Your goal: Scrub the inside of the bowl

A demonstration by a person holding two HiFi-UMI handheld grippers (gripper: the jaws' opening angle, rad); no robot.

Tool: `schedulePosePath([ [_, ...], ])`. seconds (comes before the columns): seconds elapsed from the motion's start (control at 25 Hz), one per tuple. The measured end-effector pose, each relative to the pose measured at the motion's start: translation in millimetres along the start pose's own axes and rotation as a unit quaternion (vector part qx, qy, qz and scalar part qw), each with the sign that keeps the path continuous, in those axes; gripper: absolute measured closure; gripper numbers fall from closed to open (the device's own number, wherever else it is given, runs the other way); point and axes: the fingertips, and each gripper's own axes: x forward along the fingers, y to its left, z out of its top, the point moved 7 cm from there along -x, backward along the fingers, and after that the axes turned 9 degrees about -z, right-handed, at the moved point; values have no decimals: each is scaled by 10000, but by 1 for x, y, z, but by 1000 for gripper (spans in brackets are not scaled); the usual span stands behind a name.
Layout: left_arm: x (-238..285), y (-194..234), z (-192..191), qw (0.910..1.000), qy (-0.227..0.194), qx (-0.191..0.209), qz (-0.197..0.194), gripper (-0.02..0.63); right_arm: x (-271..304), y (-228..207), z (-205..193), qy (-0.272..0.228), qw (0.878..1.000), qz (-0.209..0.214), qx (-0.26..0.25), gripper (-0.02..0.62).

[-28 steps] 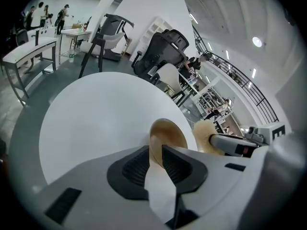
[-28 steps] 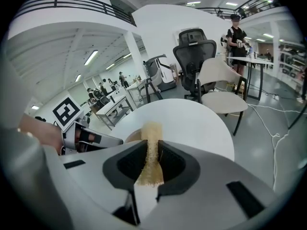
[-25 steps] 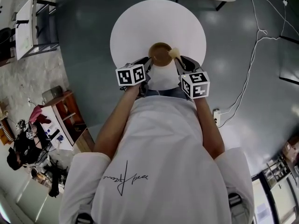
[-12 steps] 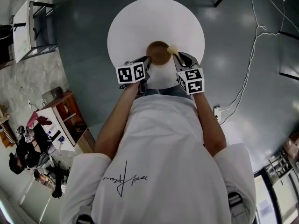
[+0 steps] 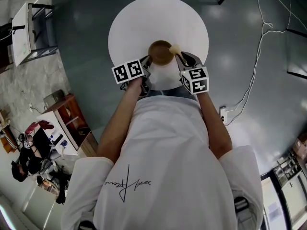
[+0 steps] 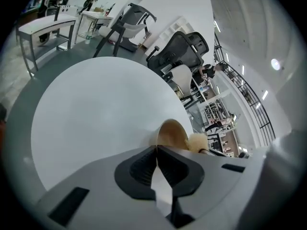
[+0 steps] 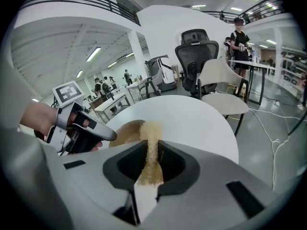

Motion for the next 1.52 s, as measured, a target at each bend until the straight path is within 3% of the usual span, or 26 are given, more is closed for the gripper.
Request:
schedulePosePath([
  [0.48, -1, 0, 1, 9997, -54, -7, 246, 597, -2, 5, -2, 56, 9999, 91, -7, 515],
  [1.52, 0, -3, 4, 9992, -52, 37, 387, 597, -6, 10, -10, 97, 9992, 385, 83, 515],
])
